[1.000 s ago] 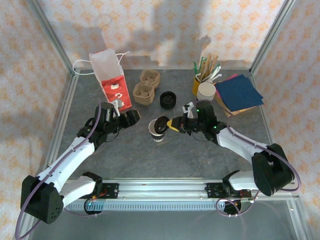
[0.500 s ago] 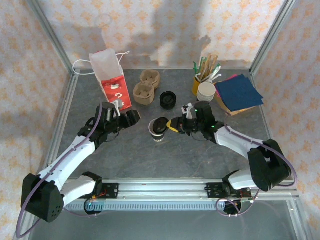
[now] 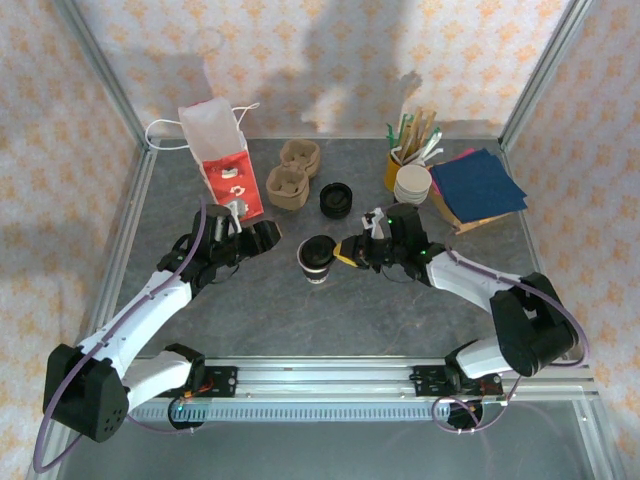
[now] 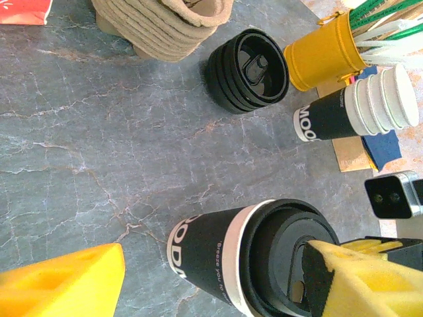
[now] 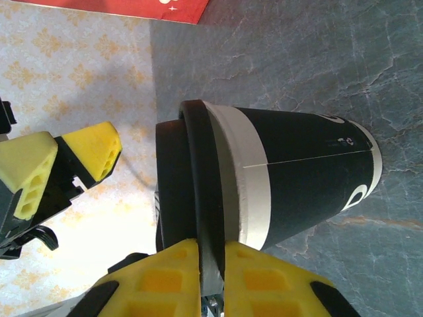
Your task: Pack the takeout coffee
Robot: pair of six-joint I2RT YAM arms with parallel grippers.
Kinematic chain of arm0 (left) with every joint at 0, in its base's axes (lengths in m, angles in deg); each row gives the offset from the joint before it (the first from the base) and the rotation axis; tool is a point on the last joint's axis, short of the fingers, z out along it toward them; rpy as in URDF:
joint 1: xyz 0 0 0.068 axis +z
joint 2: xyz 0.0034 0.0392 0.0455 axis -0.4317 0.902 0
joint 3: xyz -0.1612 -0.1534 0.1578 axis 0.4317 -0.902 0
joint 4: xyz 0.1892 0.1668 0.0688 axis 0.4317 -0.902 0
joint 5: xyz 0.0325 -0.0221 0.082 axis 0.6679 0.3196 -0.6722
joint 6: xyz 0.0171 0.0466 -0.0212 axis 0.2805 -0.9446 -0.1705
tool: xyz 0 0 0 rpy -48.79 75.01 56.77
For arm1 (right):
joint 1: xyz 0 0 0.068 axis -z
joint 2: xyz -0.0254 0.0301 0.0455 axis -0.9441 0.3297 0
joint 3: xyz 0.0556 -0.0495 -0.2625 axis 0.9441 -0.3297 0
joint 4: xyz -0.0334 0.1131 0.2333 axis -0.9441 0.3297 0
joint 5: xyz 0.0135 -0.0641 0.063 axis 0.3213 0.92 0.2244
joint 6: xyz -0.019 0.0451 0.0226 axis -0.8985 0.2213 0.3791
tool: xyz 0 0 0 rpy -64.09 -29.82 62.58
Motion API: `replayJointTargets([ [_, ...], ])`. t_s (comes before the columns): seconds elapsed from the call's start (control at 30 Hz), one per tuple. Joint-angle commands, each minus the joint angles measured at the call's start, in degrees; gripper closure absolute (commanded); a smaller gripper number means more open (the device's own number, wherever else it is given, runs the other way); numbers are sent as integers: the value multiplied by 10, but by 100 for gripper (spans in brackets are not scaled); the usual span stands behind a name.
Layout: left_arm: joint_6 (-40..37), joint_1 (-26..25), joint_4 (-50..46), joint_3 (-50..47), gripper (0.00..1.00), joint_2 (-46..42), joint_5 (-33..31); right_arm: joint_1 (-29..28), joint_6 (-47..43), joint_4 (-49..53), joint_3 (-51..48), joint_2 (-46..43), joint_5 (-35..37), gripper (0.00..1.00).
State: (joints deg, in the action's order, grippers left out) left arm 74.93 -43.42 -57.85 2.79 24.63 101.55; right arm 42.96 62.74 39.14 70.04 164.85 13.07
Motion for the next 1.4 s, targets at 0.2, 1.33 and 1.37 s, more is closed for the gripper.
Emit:
replayJointTargets([
  [0.2,-7,2,-1,3,27,-2,-11,-2,-24,24,9,18,9,85],
  [1.33,-18,2,36,-8,24,16,2,-6,-79,135,75,-46,110,56],
  [1.37,-21,2,43,-8,23,19,7,-6,-80,134,75,-47,112,55],
])
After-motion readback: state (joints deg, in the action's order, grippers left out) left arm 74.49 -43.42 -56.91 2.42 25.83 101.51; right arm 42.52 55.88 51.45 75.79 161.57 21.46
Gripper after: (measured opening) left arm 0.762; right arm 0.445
